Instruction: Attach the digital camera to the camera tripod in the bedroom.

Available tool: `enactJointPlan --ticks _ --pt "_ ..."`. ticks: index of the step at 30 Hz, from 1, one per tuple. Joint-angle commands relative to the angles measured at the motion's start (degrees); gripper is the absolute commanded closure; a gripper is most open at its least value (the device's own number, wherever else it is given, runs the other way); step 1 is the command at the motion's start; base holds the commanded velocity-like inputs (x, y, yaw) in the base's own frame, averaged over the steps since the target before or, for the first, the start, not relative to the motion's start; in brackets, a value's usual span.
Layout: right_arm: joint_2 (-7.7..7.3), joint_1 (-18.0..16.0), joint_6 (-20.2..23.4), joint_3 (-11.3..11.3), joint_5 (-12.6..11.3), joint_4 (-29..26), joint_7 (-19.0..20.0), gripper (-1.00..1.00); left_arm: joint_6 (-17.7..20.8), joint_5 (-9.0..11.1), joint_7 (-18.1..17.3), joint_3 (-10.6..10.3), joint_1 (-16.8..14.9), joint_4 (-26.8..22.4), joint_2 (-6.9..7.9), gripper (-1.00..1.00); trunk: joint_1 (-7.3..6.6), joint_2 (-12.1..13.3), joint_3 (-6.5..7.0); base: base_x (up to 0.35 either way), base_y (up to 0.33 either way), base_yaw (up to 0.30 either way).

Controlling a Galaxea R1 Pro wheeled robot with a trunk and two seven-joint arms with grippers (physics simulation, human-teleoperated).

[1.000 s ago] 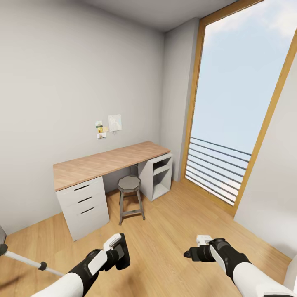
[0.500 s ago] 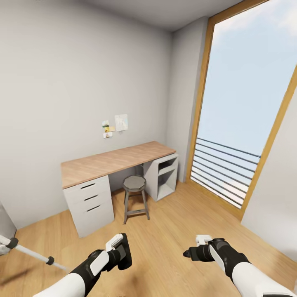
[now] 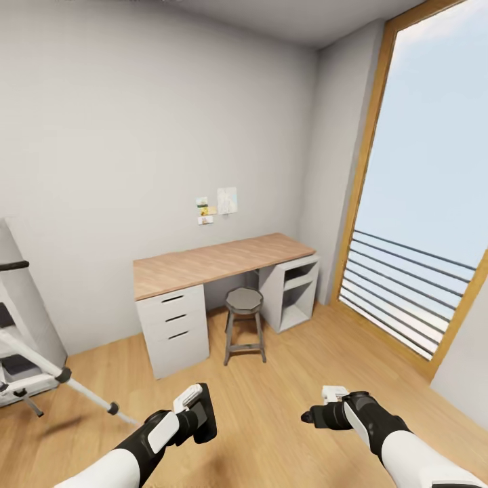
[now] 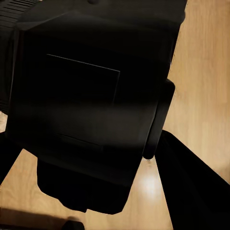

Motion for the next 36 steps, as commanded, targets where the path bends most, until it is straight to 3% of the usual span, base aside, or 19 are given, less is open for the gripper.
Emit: enactJointPlan --ticks 1,36 --pt "-0.04 0.0 0.3 0.1 0.1 -0.1 0.2 -1.00 0.1 0.3 0.1 -0.3 0.0 0.0 0.02 1.00 0.02 0.0 -0.02 0.000 0.000 0.269" --pt "1.00 0.0 0.2 0.1 0.1 -0.1 0.2 -1.00 0.0 0.8 0.1 -0.3 0.0 0.1 0.02 1.00 0.02 0.0 -0.02 0.000 0.000 0.271"
